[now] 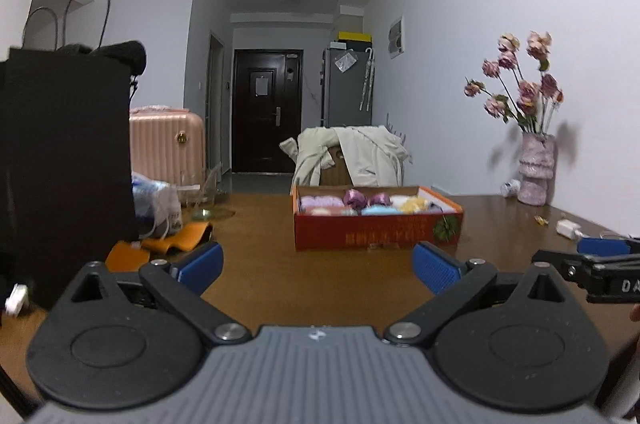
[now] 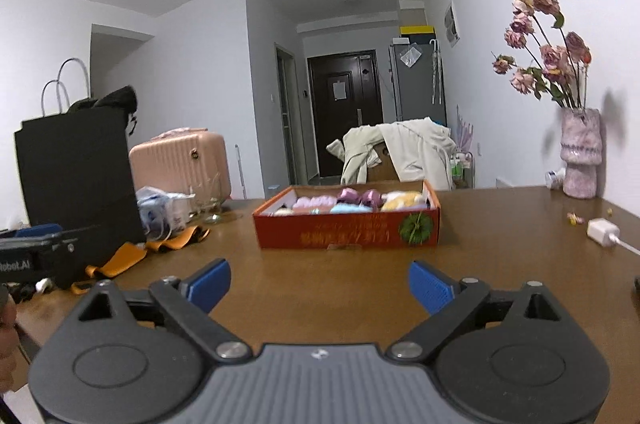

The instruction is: Organize soft objects

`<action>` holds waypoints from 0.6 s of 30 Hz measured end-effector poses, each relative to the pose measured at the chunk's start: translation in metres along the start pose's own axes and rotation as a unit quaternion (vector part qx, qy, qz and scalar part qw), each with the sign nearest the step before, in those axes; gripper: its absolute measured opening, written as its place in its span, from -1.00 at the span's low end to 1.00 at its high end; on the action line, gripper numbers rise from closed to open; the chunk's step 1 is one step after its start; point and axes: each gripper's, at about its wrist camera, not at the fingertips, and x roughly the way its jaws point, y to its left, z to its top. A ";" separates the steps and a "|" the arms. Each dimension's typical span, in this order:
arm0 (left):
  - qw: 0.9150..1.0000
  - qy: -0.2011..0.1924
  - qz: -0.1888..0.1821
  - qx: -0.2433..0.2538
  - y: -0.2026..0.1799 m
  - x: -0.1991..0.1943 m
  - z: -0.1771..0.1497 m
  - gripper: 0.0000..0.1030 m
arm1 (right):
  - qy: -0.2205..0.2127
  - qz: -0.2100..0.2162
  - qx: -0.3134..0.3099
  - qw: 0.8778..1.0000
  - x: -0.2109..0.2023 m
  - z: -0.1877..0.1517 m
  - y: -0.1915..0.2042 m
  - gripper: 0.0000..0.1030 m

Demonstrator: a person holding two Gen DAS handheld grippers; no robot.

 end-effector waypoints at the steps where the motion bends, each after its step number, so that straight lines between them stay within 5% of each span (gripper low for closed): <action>1: 1.000 0.001 0.000 0.004 -0.001 -0.007 -0.008 1.00 | 0.001 0.000 -0.002 1.000 -0.005 -0.006 0.003 0.86; 8: 0.999 0.031 0.002 -0.004 0.000 -0.035 -0.044 1.00 | 0.025 0.003 0.011 1.000 -0.034 -0.044 0.015 0.86; 18: 1.000 0.026 0.001 -0.003 -0.008 -0.040 -0.062 1.00 | 0.031 -0.004 -0.021 0.999 -0.040 -0.064 0.031 0.86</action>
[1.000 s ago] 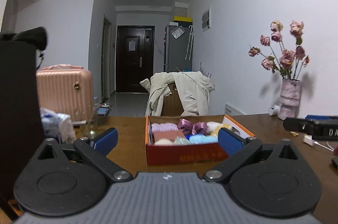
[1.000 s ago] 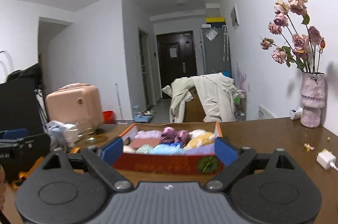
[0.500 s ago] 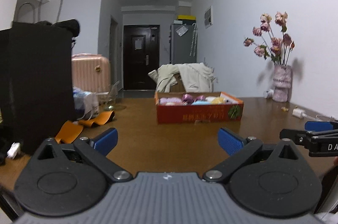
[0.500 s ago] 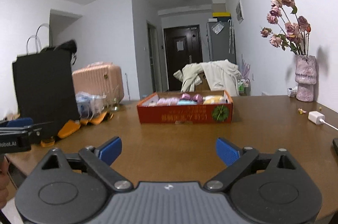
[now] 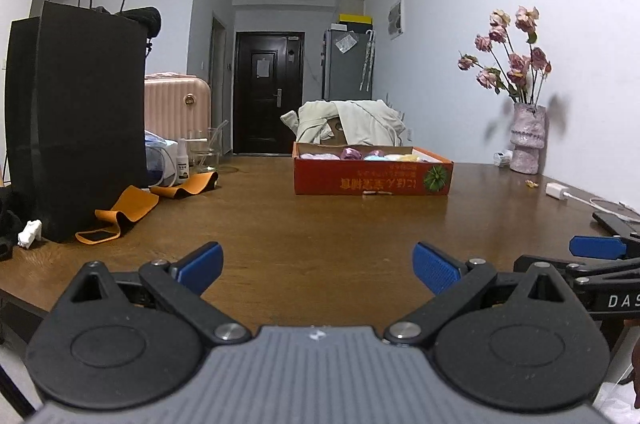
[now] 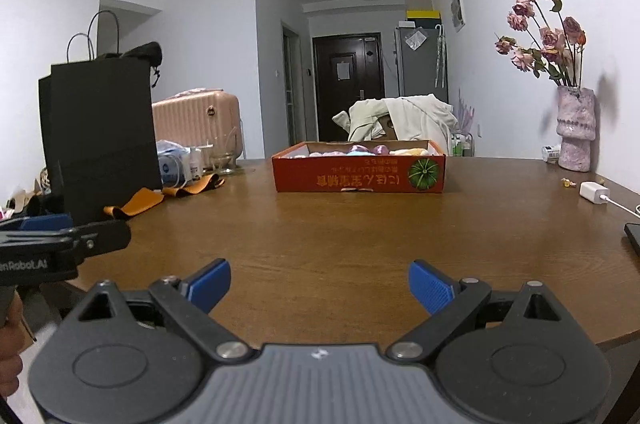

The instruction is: Organize soft objects

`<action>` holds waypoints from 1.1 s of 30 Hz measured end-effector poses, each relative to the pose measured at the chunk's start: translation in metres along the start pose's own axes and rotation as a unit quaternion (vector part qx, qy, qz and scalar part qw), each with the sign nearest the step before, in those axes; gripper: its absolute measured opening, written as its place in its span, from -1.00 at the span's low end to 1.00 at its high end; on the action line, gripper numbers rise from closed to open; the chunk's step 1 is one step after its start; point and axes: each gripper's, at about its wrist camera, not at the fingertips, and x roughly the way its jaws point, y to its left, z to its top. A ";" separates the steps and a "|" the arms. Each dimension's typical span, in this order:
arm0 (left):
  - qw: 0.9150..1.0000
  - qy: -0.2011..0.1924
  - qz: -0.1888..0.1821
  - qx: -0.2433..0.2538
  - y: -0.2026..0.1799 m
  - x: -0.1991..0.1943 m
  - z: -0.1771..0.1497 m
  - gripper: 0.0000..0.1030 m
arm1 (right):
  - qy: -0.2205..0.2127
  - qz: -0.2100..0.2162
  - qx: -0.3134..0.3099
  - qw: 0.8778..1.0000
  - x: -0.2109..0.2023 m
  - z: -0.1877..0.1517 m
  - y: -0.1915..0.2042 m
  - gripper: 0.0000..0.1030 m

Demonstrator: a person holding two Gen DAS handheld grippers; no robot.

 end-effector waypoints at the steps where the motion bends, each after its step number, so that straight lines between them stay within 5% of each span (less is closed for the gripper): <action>1: 1.000 0.002 -0.001 0.002 -0.001 0.001 -0.001 1.00 | 0.003 -0.003 0.001 1.000 0.001 -0.002 0.000 0.86; 33: 1.000 -0.004 0.000 0.007 -0.004 -0.001 0.004 1.00 | -0.013 -0.002 0.034 0.999 0.002 0.002 -0.007 0.87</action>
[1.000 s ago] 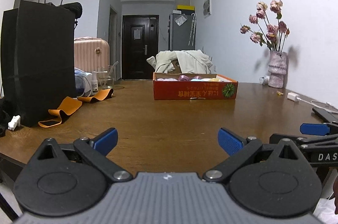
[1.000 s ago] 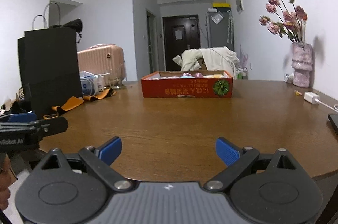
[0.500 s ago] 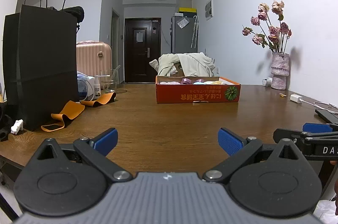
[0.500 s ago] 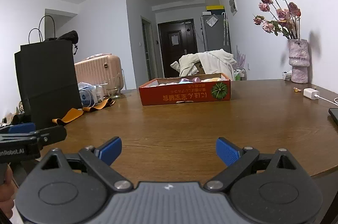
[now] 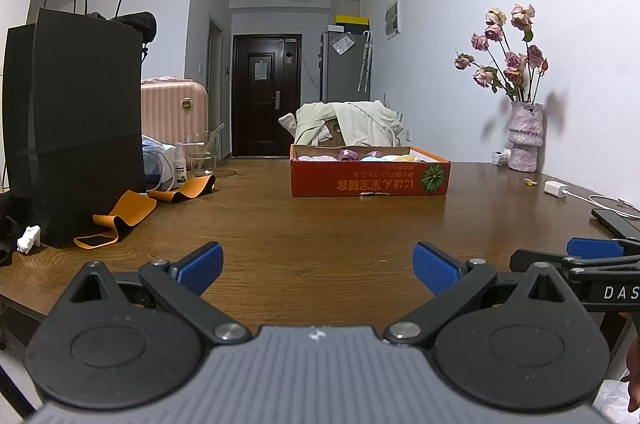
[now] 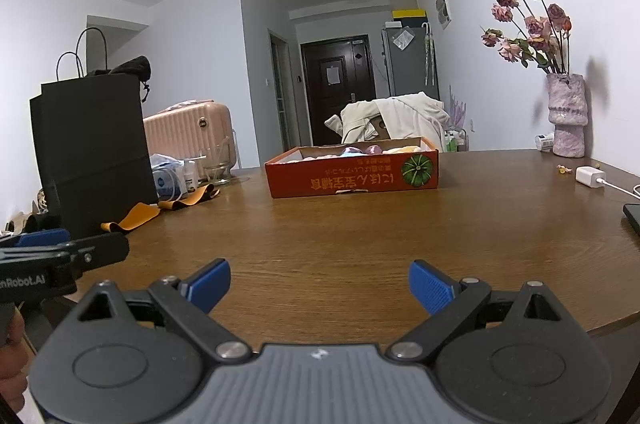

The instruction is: Organize soft objects

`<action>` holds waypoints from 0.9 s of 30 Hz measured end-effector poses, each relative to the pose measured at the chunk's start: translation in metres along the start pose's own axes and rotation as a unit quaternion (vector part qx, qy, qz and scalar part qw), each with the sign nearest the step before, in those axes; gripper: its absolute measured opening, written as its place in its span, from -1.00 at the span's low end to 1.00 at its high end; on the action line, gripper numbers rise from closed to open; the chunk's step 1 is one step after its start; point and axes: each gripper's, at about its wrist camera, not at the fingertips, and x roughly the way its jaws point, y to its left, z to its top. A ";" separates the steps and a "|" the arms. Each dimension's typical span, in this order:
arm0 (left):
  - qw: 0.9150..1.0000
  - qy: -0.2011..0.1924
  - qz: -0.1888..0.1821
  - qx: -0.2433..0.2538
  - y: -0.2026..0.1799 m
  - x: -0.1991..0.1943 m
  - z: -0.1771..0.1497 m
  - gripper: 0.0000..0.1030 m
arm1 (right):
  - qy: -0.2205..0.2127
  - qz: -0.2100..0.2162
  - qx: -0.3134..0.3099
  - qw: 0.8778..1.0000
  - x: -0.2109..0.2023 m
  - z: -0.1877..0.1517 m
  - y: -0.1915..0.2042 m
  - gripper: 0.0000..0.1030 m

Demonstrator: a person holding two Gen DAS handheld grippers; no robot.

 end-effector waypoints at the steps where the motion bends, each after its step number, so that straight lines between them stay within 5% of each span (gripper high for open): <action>1: 1.000 0.000 0.001 0.000 0.000 0.000 0.001 1.00 | -0.001 0.000 0.000 1.000 0.000 0.000 0.000 0.87; 27: 1.000 -0.006 -0.003 0.008 -0.003 -0.003 0.001 1.00 | -0.007 0.001 0.003 1.000 -0.002 -0.001 0.004 0.87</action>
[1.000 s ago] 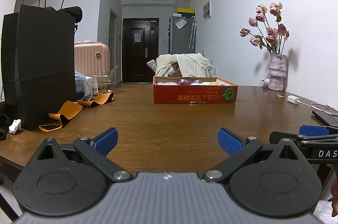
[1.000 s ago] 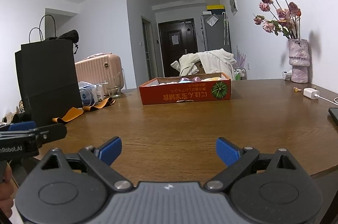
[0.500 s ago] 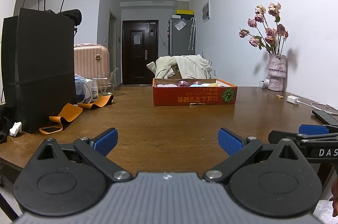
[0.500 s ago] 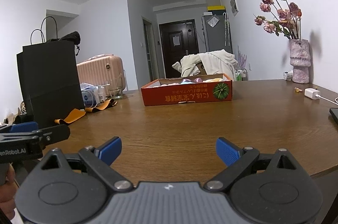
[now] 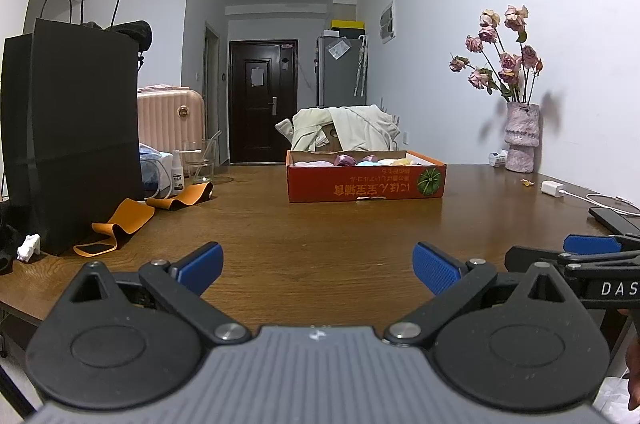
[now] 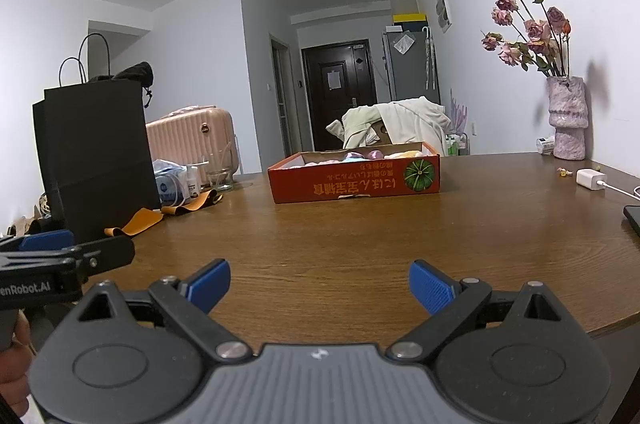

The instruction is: Organize soft objects

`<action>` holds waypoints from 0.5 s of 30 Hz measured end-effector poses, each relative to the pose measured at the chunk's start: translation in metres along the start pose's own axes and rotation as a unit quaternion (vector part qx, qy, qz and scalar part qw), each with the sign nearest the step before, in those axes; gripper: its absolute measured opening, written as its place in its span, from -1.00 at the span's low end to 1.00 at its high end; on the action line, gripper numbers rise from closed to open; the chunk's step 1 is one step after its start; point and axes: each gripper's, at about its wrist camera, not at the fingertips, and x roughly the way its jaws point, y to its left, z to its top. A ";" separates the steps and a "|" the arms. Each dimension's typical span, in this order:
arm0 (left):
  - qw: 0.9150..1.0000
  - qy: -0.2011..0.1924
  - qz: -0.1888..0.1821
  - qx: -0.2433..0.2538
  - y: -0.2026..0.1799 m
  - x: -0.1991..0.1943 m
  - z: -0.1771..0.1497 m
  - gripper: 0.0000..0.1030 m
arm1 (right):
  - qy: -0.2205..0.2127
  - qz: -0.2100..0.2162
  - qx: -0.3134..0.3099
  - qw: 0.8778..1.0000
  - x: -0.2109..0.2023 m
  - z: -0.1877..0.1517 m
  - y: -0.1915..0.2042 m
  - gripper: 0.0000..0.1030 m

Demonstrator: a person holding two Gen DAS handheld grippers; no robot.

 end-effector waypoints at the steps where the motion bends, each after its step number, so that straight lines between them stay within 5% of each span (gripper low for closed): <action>1: 1.000 0.000 0.000 0.000 0.000 0.000 0.000 1.00 | 0.000 0.000 0.000 1.000 0.000 0.000 0.000 0.87; 15: 1.000 -0.008 -0.001 0.004 0.000 -0.001 0.002 1.00 | -0.006 0.002 0.001 1.000 -0.003 0.001 -0.001 0.88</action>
